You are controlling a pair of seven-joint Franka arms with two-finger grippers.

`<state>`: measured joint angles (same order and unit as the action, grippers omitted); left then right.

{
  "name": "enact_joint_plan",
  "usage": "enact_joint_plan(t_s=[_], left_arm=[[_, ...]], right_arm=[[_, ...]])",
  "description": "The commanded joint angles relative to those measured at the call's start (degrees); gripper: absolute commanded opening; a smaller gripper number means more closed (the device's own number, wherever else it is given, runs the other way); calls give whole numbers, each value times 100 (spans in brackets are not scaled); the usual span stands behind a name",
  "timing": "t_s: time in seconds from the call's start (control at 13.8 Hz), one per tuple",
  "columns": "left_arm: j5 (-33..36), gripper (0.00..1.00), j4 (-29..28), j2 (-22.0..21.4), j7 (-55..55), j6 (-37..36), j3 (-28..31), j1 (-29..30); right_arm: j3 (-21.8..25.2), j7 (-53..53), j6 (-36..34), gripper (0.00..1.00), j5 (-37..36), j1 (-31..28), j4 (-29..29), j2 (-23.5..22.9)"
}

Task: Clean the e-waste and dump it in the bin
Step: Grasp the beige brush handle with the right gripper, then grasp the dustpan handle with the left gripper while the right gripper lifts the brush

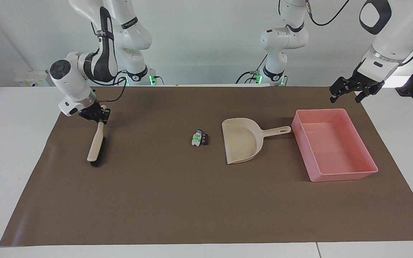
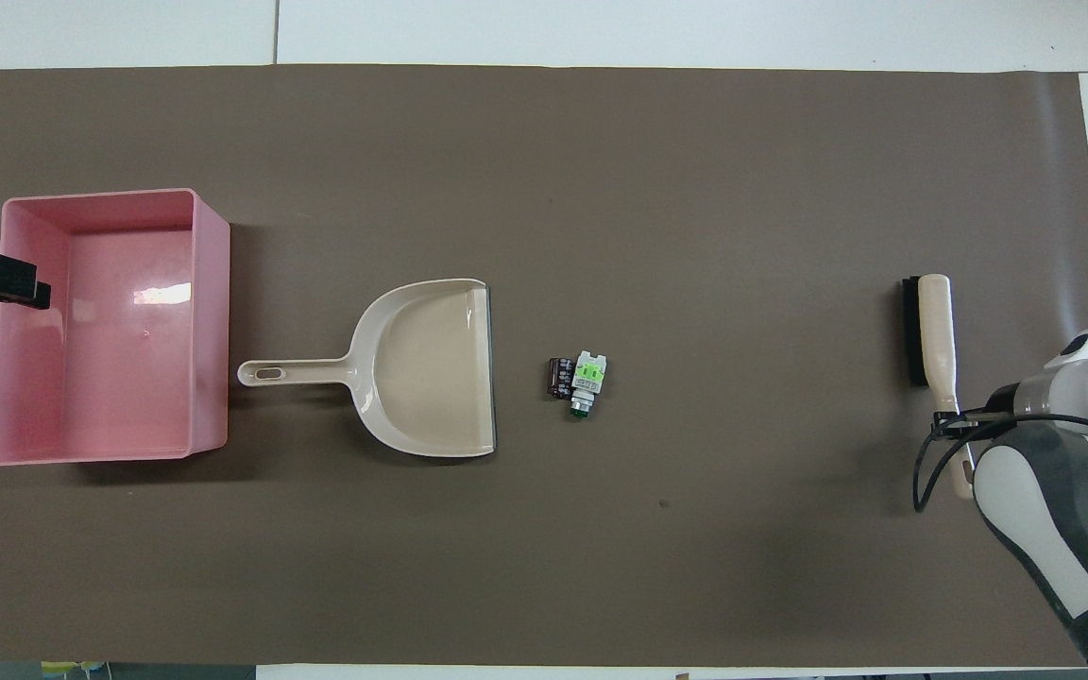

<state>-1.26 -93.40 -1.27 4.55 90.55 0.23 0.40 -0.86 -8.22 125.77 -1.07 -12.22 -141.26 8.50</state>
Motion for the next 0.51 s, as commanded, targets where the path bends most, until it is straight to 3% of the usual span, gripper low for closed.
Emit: enact_joint_plan(t_s=[0.0,0.22,0.43], left_arm=[[73,100,-179,-145,220,112,-5,-127],[73,100,-311,-180,2077,182,-5,-557],[73,100,-608,-329,3162,288,-5,-865]], right_arm=[[-38,172,-333,0,72,79,299,-85],[-46,189,-667,0,72,201,642,-182],[-116,338,-790,0,72,272,835,-173]])
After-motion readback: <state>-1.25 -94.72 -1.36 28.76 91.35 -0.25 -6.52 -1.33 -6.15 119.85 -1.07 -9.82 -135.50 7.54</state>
